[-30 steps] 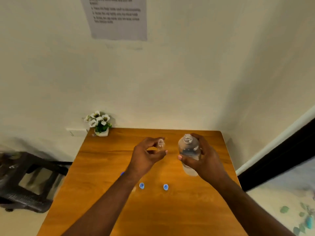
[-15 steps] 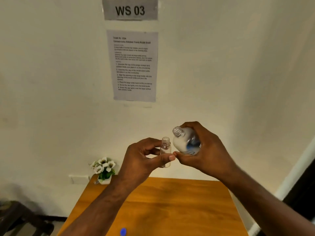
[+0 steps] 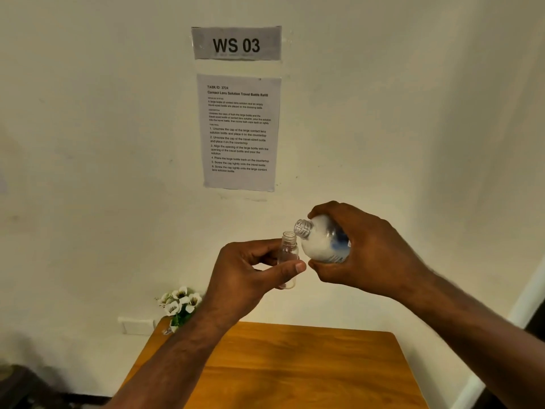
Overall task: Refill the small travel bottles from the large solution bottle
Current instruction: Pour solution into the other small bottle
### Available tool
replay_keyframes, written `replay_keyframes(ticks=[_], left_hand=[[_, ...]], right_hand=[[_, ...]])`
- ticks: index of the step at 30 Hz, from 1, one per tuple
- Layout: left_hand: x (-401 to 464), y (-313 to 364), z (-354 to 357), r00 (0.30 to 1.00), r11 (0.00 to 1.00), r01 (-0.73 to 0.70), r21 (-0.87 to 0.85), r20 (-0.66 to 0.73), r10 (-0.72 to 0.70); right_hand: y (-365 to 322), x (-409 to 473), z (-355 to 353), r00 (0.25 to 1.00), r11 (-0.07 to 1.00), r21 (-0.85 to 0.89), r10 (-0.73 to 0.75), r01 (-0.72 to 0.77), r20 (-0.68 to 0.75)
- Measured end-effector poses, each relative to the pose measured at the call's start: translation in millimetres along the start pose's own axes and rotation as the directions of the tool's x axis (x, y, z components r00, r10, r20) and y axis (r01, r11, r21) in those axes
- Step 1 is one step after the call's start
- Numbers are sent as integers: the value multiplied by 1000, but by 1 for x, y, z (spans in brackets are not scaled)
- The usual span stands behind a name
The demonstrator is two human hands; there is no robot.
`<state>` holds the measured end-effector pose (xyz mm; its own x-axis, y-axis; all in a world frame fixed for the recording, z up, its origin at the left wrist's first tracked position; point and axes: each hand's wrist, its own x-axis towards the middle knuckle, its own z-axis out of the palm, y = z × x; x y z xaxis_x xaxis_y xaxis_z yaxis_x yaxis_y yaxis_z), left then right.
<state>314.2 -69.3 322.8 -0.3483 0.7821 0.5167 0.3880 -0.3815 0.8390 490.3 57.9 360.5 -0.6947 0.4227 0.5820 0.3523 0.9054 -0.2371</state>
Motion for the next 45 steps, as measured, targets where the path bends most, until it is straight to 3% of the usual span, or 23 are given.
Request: replay_keyframes(ticks=[12,27,45], left_hand=[[-2,-7,-5,1000,1000,11,-3,-9,-11],[-10,-12,-10,999,999,36,-21,-30,-37],[-11,-11,-10,1000,1000,21,-9,-17,-22]], right_hand=[[-4,6,0,999,999,-28,-29,30,26],[-20,19,-16,982,952,-287,-50,102,183],[-25,26,-25,960,897,-407,-62,174,274]])
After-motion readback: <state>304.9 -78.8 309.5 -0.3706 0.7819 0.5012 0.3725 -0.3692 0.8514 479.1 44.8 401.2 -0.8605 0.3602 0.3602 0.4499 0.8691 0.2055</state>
